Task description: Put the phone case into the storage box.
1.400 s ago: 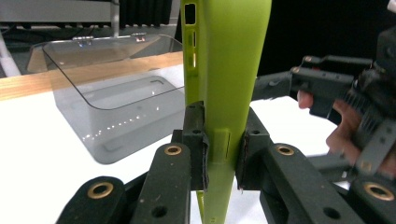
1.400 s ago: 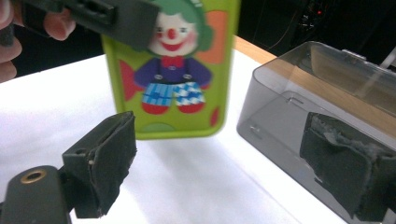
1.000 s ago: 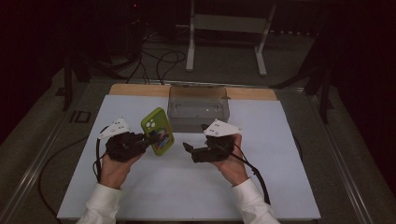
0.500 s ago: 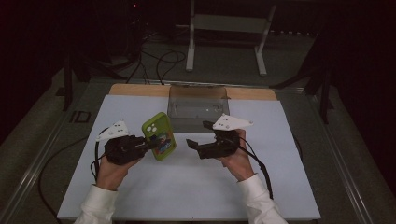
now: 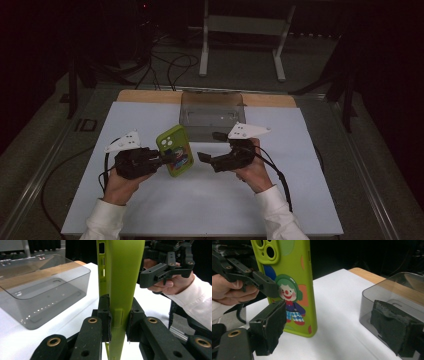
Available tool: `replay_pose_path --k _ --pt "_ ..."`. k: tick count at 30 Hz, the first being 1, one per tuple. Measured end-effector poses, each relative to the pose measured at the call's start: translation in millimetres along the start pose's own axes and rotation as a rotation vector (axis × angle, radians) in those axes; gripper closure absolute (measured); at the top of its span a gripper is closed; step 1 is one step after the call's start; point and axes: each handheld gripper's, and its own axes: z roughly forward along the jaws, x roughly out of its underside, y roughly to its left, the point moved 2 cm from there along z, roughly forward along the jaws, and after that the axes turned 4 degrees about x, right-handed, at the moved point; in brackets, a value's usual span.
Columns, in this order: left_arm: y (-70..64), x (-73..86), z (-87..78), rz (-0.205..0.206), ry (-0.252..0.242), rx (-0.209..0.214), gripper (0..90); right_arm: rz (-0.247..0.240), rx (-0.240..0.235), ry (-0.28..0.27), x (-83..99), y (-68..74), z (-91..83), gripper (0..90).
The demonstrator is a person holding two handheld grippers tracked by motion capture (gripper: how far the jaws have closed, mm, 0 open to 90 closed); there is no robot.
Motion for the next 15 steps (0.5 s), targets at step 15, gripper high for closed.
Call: replay_pose_path --k 15 --pt "-9.0 -0.1 10.6 0.026 0.014 0.073 77.6 0.009 -0.093 0.018 2.0 5.2 6.6 18.8"
